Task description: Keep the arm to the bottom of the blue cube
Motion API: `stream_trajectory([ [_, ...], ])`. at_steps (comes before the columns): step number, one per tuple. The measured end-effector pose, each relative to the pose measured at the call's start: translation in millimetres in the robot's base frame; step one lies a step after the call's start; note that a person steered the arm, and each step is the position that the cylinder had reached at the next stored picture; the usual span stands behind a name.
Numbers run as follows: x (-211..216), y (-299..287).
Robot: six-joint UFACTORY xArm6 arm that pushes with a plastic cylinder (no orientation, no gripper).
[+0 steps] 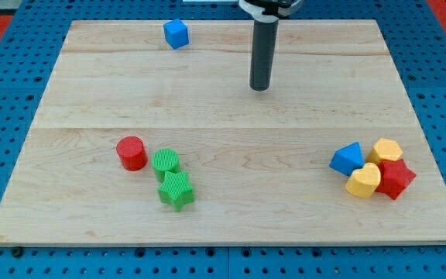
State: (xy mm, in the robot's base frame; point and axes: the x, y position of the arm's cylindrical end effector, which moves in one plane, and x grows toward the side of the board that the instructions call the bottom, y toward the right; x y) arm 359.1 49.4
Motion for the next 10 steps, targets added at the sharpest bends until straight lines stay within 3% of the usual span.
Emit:
stream_trajectory([
  [9,0.0,-133.7],
  [10,-14.4,-140.1],
])
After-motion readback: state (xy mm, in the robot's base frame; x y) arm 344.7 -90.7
